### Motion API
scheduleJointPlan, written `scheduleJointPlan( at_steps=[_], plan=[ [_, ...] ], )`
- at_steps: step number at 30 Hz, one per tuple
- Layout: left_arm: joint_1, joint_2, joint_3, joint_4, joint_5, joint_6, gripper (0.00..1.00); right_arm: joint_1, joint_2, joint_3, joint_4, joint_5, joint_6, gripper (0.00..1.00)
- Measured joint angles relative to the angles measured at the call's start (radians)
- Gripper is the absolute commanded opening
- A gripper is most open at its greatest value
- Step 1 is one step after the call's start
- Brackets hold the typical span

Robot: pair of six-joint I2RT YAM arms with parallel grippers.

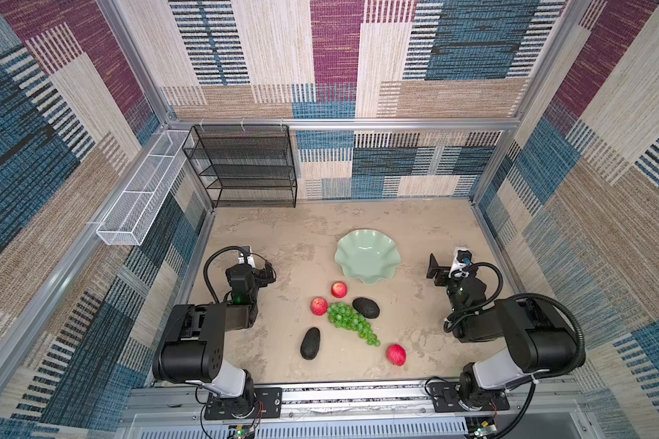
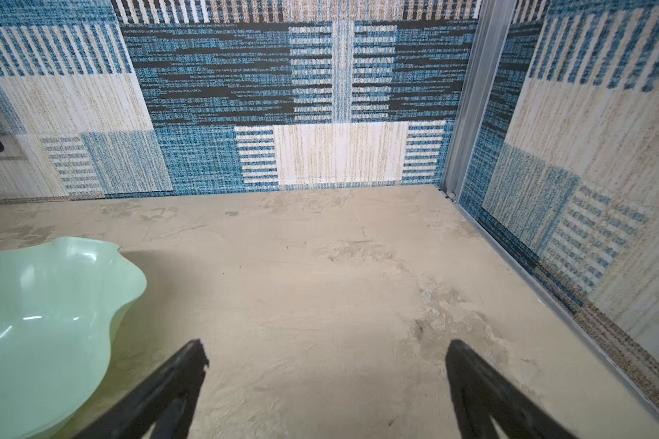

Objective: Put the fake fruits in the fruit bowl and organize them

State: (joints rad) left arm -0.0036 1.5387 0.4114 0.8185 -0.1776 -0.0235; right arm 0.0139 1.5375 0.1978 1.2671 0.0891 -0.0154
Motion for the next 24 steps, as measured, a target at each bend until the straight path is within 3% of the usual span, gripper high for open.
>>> scheduleJointPlan(
  at_steps=[24],
  plan=[
    [0.014,0.000,0.000,0.000,0.027,0.000,1.00,-0.001,0.000,0.001,-0.001,-0.002,0.000,1.00]
  ],
)
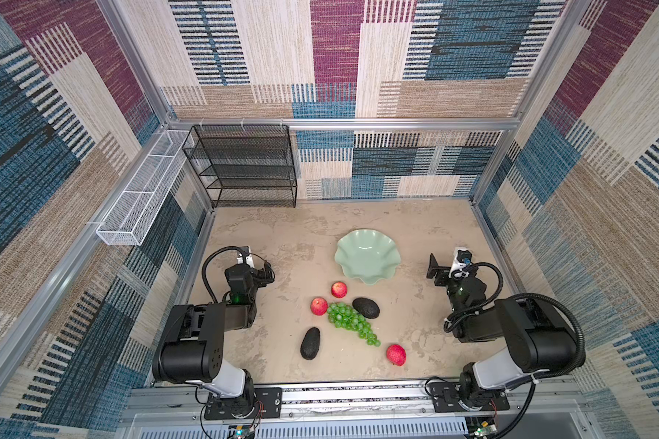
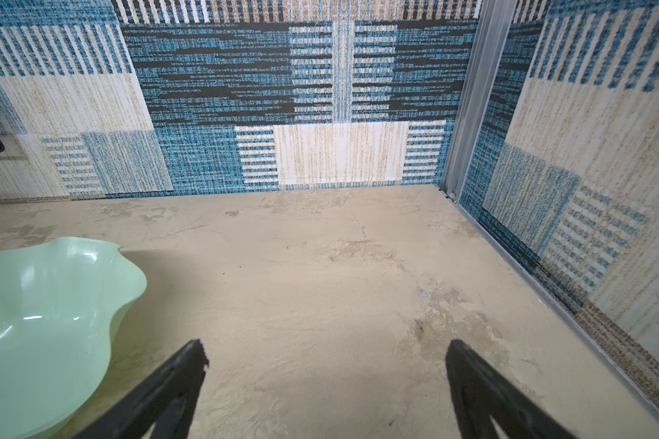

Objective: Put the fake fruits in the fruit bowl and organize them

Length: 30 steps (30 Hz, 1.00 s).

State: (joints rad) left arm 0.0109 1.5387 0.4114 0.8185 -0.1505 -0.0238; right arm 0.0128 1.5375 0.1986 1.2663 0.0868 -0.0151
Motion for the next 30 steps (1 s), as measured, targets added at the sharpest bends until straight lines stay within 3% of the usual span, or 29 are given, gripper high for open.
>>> scheduleJointPlan(
  at_steps=[14,18,20,24,27,30],
  plan=[
    [0.020,-0.002,-0.008,0.003,0.026,-0.004,0.97,-0.001,-0.002,0.000,0.000,0.000,0.000,1.00],
    [0.021,-0.016,-0.007,-0.008,0.029,-0.004,0.91,-0.001,-0.088,0.064,-0.128,0.002,0.008,1.00],
    [0.015,-0.079,0.032,-0.114,0.006,-0.015,0.93,-0.001,-0.172,0.144,-0.252,0.012,0.026,1.00],
    [0.009,-0.206,0.309,-0.517,-0.135,-0.136,0.98,-0.002,-0.332,0.270,-0.486,-0.032,0.155,1.00],
    [0.013,-0.287,0.425,-0.665,-0.136,-0.250,0.99,-0.001,-0.415,0.289,-0.590,-0.117,0.274,1.00],
    [0.012,-0.377,0.391,-0.711,-0.062,-0.353,0.99,-0.001,-0.469,0.272,-0.682,-0.223,0.322,0.97]
  ],
)
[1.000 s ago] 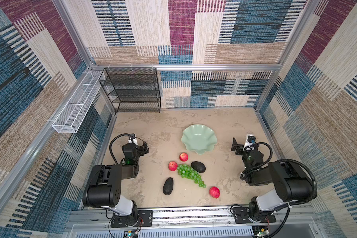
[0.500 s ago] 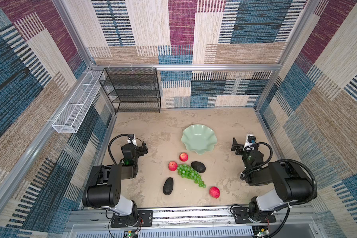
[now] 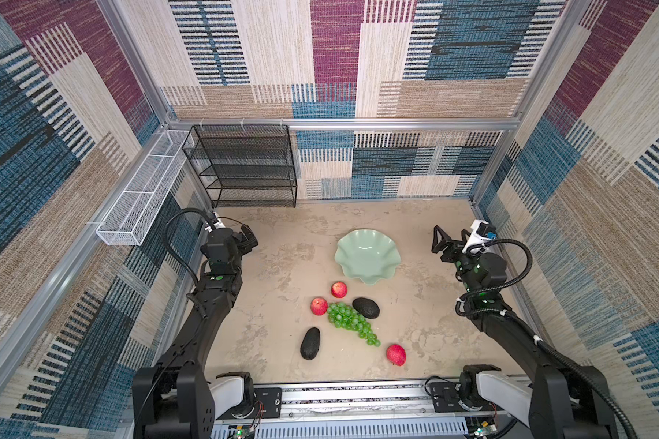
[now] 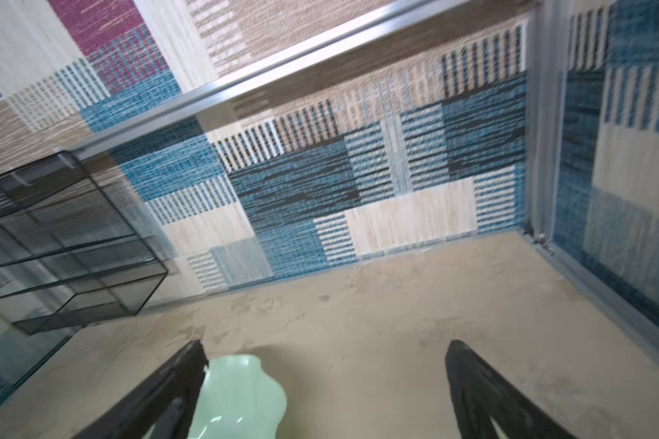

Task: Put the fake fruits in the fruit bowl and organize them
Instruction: 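Reach the right gripper to the nearest red apple while the left arm rises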

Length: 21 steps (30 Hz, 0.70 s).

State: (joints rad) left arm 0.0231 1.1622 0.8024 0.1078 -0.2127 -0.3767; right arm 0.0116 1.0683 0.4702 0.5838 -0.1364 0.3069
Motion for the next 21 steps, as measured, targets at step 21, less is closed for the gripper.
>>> scheduleJointPlan(
  at_steps=[21],
  plan=[
    [0.002,-0.088,-0.014,-0.143,0.266,-0.122,0.98,0.751,-0.114,0.095,-1.067,0.213,0.365,0.84]
  ],
)
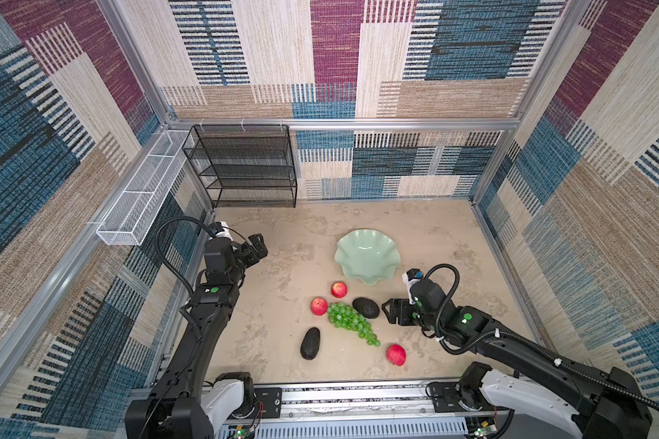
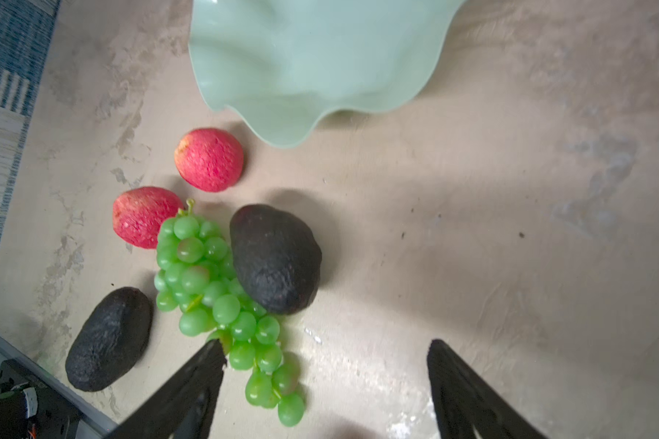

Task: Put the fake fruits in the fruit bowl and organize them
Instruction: 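Reach the right gripper to the nearest red apple while the left arm rises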

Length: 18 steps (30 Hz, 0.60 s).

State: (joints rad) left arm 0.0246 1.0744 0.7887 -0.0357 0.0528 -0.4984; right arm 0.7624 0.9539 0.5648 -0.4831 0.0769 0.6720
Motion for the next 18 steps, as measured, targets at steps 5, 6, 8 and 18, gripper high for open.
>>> scheduleJointPlan(
  at_steps=[5,6,8,18],
  plan=[
    [0.004,-0.001,0.002,-0.006,0.009,-0.003,0.98,0.145,0.029,0.006,-0.108,0.045,0.142,0.84],
    [0.004,-0.005,0.002,-0.006,0.008,-0.003,0.98,0.169,0.037,0.007,-0.122,0.049,0.168,0.84],
    [0.006,-0.019,-0.001,-0.006,0.005,-0.003,0.98,0.207,0.056,0.005,-0.145,0.056,0.218,0.84],
    [0.009,-0.042,-0.015,-0.006,0.005,-0.003,0.98,0.308,0.087,-0.042,-0.141,0.032,0.370,0.80]
  ],
)
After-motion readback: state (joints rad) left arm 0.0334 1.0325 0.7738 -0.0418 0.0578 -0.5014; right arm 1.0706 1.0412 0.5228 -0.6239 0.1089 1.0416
